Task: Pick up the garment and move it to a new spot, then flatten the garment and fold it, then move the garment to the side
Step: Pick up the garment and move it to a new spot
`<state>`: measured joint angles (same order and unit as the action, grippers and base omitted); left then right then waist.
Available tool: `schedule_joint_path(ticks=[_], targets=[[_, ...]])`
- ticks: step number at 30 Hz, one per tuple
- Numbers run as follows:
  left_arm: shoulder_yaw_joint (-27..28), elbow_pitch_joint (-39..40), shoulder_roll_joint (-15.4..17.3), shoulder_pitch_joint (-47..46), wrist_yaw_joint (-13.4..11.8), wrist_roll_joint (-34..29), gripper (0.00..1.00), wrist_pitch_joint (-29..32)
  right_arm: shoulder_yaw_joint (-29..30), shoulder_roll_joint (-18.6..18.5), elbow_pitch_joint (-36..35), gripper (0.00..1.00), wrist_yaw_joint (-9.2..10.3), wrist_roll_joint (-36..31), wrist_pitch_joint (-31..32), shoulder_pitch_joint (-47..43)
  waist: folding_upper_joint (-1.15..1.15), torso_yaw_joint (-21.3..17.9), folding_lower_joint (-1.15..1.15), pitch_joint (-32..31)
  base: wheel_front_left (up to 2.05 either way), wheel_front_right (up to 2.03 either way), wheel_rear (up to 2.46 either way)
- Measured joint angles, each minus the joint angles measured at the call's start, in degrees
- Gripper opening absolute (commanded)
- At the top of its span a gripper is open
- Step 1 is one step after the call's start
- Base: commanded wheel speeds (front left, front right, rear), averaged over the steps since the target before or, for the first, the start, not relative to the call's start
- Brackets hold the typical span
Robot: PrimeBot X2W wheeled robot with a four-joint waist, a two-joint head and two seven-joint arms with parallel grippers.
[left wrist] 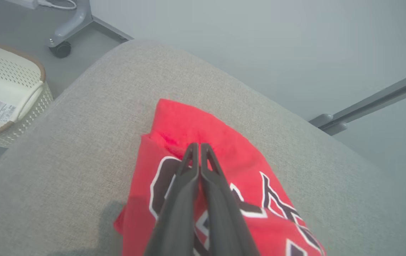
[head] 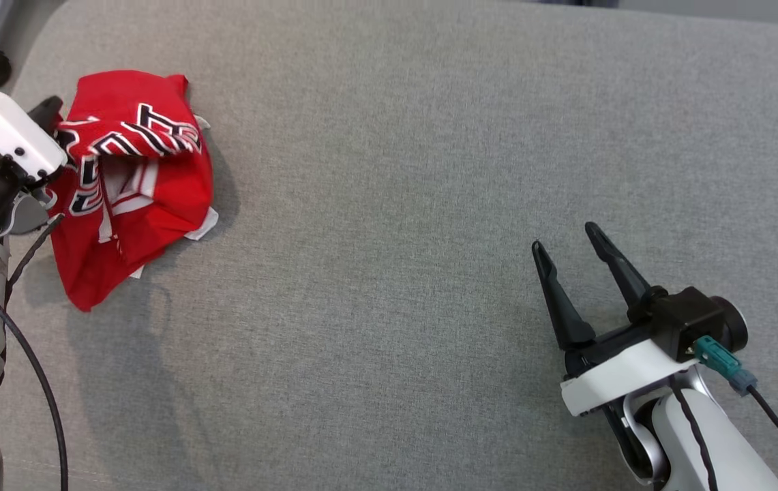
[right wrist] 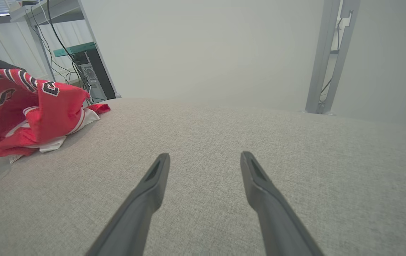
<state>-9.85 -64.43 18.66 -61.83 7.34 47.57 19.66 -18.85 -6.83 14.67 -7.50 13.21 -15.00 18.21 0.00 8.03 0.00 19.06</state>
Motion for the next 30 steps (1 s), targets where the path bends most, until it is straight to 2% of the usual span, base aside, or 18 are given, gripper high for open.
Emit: schedule_joint_path(ticks=[10,25,30], targets=[[-0.8,4.6,0.2,2.4,0.1,2.5,0.0,-9.0,-0.5,0.2,0.9,1.0,0.0,0.6,0.0,-1.5,0.0,0.4,0.0,-4.8,0.0,0.0,0.0],[-4.2,17.0,2.0,6.5,0.1,8.2,0.0,-26.6,-0.9,1.4,1.3,1.0,0.0,1.4,0.0,-3.5,0.0,0.0,0.0,-10.8,0.0,0.0,0.0],[-6.9,21.6,2.0,7.9,0.1,10.1,0.0,-30.0,-0.5,1.7,1.1,1.0,0.0,1.8,0.0,-3.9,0.0,-0.8,0.0,-12.3,0.0,0.0,0.0]])
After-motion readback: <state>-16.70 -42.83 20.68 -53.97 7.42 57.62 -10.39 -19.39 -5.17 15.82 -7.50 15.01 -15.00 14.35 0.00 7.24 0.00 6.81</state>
